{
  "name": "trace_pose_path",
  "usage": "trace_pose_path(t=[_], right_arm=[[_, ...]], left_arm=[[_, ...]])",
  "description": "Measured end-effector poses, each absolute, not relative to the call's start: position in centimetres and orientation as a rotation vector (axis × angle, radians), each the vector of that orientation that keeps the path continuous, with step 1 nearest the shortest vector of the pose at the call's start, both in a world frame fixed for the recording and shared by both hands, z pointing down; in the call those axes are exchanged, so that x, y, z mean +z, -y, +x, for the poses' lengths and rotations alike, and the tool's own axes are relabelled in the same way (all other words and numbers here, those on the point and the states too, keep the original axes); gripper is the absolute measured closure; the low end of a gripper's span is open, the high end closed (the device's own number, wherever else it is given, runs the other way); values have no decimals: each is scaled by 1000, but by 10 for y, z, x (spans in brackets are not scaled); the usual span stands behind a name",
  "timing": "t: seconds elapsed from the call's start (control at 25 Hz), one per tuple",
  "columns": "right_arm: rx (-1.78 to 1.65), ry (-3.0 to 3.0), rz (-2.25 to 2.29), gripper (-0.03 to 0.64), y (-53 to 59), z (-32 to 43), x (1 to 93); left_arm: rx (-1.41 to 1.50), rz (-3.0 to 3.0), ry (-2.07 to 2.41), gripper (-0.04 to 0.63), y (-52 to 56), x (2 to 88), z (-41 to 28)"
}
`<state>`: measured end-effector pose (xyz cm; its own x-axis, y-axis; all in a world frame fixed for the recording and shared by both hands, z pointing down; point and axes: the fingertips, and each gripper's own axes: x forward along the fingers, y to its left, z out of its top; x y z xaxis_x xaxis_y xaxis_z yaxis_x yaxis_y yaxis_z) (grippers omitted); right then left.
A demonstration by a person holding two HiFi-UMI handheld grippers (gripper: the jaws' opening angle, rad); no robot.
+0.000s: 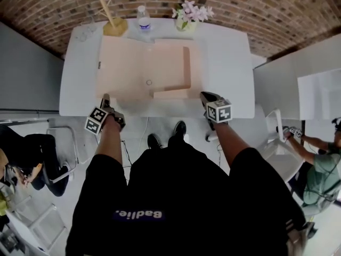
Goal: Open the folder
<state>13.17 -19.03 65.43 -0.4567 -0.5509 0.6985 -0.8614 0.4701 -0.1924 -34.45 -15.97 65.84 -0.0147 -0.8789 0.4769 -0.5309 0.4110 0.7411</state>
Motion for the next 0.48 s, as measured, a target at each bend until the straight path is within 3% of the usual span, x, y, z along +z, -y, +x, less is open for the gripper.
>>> trace_pose_path(t=[0.48], right_arm=[[693,2281,1224,589,156,112,614]], left_arm=[[-409,1730,1461,463,167,567,-265]])
